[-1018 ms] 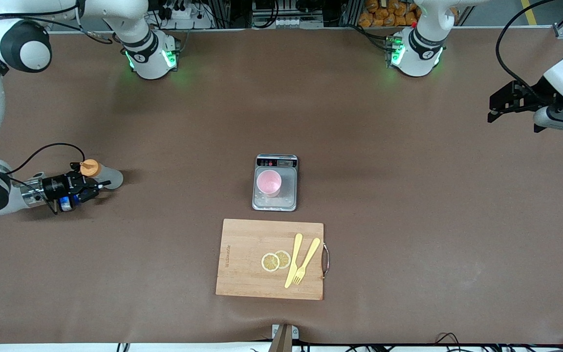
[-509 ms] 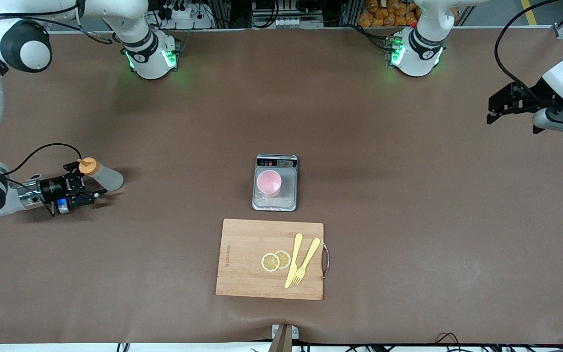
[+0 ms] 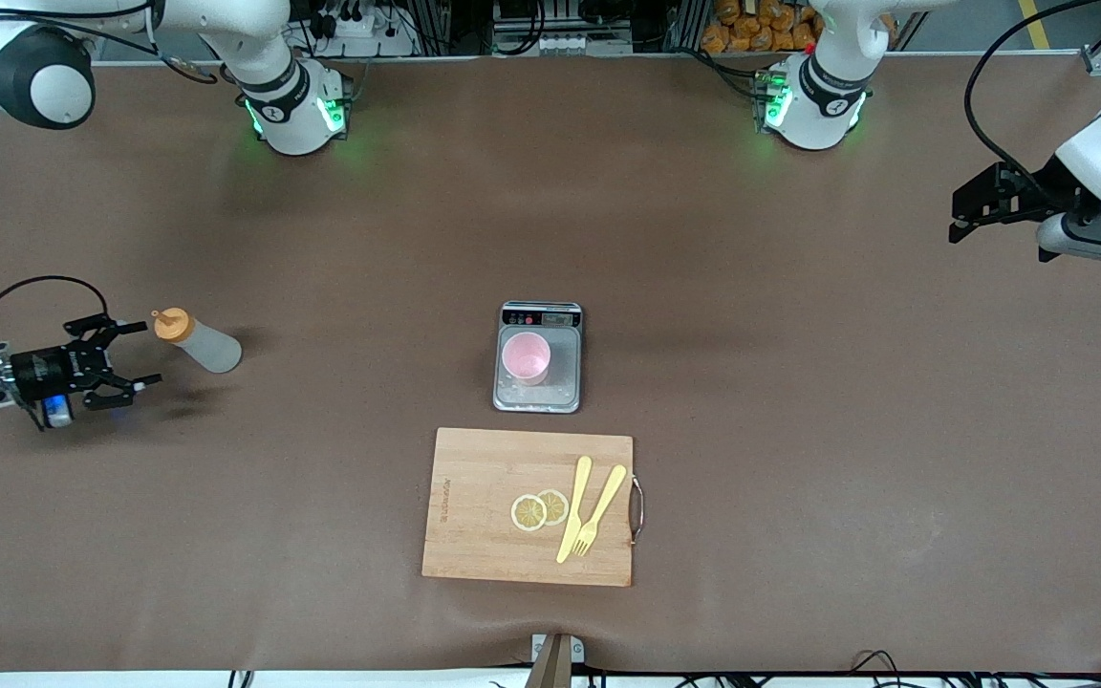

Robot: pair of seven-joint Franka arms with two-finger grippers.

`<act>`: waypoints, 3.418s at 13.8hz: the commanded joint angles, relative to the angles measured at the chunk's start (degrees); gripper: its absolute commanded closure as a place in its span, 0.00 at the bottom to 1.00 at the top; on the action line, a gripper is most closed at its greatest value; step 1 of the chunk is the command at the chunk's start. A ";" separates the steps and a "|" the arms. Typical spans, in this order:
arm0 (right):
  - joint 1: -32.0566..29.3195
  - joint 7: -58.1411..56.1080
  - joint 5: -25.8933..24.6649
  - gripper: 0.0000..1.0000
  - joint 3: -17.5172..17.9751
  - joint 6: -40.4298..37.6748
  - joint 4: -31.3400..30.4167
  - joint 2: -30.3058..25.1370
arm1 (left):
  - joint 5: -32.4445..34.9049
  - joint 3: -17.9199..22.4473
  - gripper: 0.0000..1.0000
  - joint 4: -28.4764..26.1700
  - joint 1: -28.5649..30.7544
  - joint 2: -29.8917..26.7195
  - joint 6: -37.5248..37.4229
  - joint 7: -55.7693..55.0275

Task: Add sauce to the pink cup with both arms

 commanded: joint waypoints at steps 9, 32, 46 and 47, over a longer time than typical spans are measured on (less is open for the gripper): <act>10.43 5.50 -9.74 0.00 0.24 -14.38 9.56 -17.18 | 0.56 4.63 0.00 -0.63 -4.68 -0.32 -0.39 -2.08; 31.27 -15.24 -26.35 0.00 -1.08 9.69 -18.49 -57.99 | 1.17 1.56 0.00 -0.45 -6.35 1.00 1.54 -2.25; 29.09 -19.63 -26.36 0.00 -1.08 12.68 -16.64 -56.23 | -1.29 -2.66 0.00 -0.45 -6.26 0.65 0.93 -4.80; 28.56 -19.63 -26.35 0.00 -0.91 12.77 -16.64 -56.23 | -1.29 -2.66 0.00 -0.54 -6.26 -0.14 0.40 -5.15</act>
